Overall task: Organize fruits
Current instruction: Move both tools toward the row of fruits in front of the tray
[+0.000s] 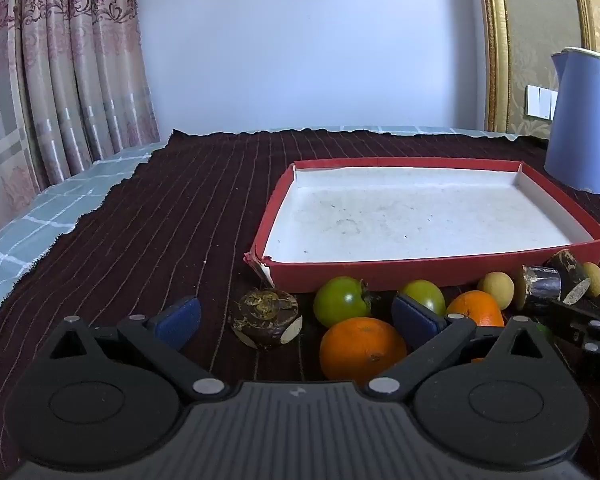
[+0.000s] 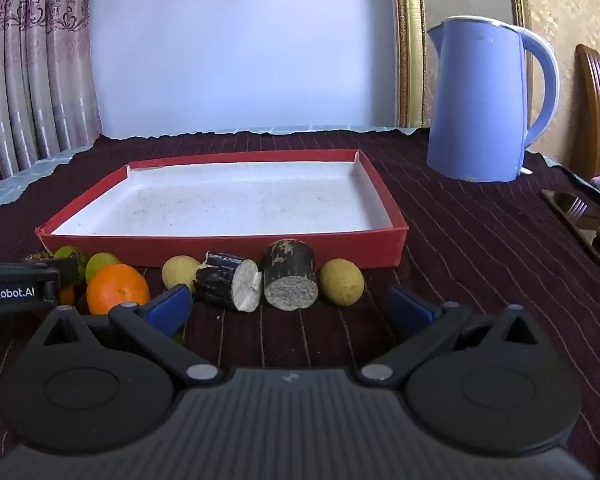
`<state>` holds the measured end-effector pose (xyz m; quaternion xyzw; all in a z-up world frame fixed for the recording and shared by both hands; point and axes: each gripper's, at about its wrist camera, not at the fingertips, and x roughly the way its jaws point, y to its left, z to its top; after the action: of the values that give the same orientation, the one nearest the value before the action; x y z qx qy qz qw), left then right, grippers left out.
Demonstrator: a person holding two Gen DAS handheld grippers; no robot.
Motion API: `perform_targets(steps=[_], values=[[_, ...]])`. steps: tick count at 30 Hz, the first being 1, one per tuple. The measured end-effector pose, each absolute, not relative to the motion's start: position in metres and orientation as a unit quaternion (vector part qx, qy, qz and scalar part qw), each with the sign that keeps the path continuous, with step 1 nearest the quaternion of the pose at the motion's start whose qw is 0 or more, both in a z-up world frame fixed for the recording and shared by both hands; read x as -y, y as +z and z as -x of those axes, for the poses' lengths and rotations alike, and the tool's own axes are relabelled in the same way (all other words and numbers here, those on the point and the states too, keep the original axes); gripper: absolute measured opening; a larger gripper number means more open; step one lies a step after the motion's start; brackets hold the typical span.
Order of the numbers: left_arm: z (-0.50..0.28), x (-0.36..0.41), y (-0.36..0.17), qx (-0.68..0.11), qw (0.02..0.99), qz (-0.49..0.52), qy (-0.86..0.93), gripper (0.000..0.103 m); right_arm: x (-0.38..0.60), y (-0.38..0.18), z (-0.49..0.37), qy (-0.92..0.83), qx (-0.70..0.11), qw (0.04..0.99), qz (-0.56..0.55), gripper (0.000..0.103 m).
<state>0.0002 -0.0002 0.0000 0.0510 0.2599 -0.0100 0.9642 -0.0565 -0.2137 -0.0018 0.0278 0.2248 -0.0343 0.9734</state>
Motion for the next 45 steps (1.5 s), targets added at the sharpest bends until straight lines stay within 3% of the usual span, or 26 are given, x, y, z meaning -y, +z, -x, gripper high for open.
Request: perform_targets(steps=[30, 45], values=[[0.001, 0.002, -0.001, -0.256, 0.965, -0.056, -0.011, 0.103, 0.209, -0.003, 0.056, -0.038, -0.229, 0.973, -0.009, 0.103], [0.015, -0.022, 0.002, -0.252, 0.965, -0.003, -0.066, 0.103, 0.216, 0.001, 0.084, 0.049, -0.226, 0.973, 0.003, 0.103]])
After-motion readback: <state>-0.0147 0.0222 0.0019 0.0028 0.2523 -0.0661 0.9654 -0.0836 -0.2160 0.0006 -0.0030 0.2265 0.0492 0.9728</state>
